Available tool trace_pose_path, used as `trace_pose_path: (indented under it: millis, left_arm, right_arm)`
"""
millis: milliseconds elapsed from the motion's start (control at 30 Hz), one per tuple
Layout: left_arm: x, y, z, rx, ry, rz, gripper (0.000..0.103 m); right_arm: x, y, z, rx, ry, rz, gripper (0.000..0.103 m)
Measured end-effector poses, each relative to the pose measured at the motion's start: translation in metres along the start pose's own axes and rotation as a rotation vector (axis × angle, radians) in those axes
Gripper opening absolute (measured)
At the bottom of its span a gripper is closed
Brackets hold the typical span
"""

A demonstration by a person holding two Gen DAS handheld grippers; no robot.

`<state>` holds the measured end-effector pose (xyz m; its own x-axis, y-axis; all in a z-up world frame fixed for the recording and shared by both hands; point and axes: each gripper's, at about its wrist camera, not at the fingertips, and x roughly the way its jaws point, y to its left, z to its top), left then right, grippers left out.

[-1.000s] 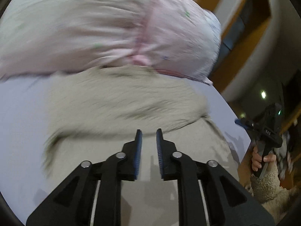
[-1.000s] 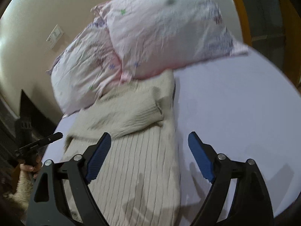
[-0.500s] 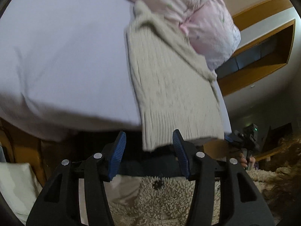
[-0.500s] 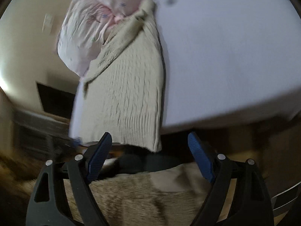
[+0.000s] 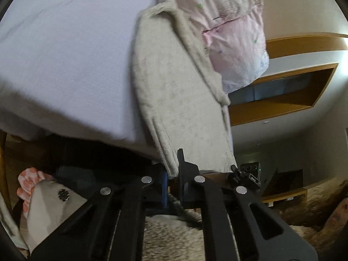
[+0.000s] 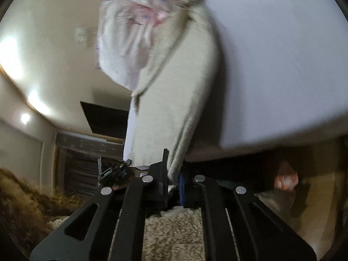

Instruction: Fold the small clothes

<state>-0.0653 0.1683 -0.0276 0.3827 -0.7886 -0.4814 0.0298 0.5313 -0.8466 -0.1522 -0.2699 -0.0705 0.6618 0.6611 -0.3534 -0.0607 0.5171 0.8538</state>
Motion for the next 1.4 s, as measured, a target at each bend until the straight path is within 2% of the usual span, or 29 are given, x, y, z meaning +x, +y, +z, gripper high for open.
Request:
trace_pose_path:
  millis: [67,133,233,300,367,400,467,500,533,600,667,700,733,767,800,833,867,967,1100,1167,1233,1300,1400]
  left_arm:
    - [-0.001,-0.019,0.014,0.046,-0.026,-0.015,0.007]
    - [-0.003,-0.044,0.041,0.116,-0.077,-0.024,0.006]
    - [-0.007,-0.08,0.098,0.196,-0.2,-0.041,0.006]
    - [-0.001,-0.094,0.14,0.199,-0.287,-0.038,0.006]
    - [0.013,-0.101,0.178,0.175,-0.355,-0.004,0.006]
    - [0.03,-0.104,0.206,0.172,-0.389,0.033,0.006]
    - [0.056,-0.105,0.236,0.182,-0.417,0.113,0.007]
    - [0.075,-0.1,0.254,0.171,-0.413,0.154,0.007]
    - [0.091,-0.093,0.268,0.15,-0.39,0.185,0.007]
    - [0.115,-0.075,0.289,0.07,-0.307,0.227,0.007]
    - [0.121,-0.064,0.294,0.023,-0.256,0.209,0.007]
    - [0.115,-0.063,0.291,0.041,-0.259,0.199,0.008]
    - [0.108,-0.064,0.288,0.066,-0.273,0.206,0.011]
    - [0.096,-0.063,0.283,0.095,-0.289,0.221,0.032]
    - [0.087,-0.063,0.279,0.104,-0.307,0.228,0.05]
    - [0.079,-0.06,0.277,0.104,-0.325,0.236,0.078]
    - [0.071,-0.057,0.276,0.102,-0.34,0.249,0.08]
    - [0.066,-0.037,0.274,0.069,-0.271,0.261,0.076]
    - [0.085,-0.013,0.26,0.004,-0.172,0.232,0.065]
    - [0.091,-0.01,0.253,0.007,-0.171,0.203,0.063]
    - [0.097,-0.012,0.246,0.008,-0.179,0.202,0.057]
    - [0.106,-0.006,0.242,-0.046,-0.168,0.188,0.025]
    - [0.109,-0.007,0.238,-0.112,-0.178,0.121,0.016]
  right_arm:
    - [-0.003,0.026,0.018,-0.078,-0.03,-0.018,0.007]
    - [-0.009,0.055,0.045,-0.17,-0.078,-0.017,0.007]
    - [-0.016,0.1,0.105,-0.304,-0.199,0.004,0.007]
    - [-0.017,0.118,0.149,-0.352,-0.29,0.0,0.007]
    - [-0.011,0.123,0.191,-0.358,-0.368,-0.023,0.007]
    - [-0.005,0.122,0.214,-0.354,-0.403,-0.044,0.007]
    - [0.015,0.105,0.264,-0.301,-0.448,-0.111,0.007]
    - [0.026,0.095,0.284,-0.272,-0.456,-0.163,0.007]
    - [0.044,0.079,0.306,-0.23,-0.449,-0.272,0.01]
    - [0.072,0.05,0.329,-0.14,-0.406,-0.483,0.027]
    - [0.077,0.036,0.332,-0.104,-0.398,-0.59,0.056]
    - [0.074,0.035,0.33,-0.107,-0.409,-0.595,0.064]
    - [0.065,0.036,0.325,-0.123,-0.448,-0.584,0.078]
    - [0.056,0.039,0.32,-0.139,-0.481,-0.574,0.084]
    - [0.049,0.042,0.315,-0.154,-0.49,-0.556,0.085]
    - [0.044,0.043,0.314,-0.168,-0.483,-0.537,0.086]
    - [0.039,0.044,0.31,-0.202,-0.438,-0.511,0.088]
    - [0.034,0.043,0.306,-0.217,-0.409,-0.479,0.089]
    - [0.038,0.037,0.296,-0.203,-0.371,-0.439,0.089]
    - [0.043,0.038,0.292,-0.203,-0.359,-0.43,0.089]
    - [0.05,0.04,0.288,-0.205,-0.347,-0.423,0.089]
    - [0.05,0.038,0.286,-0.208,-0.341,-0.416,0.089]
    - [0.041,0.035,0.281,-0.21,-0.344,-0.401,0.089]
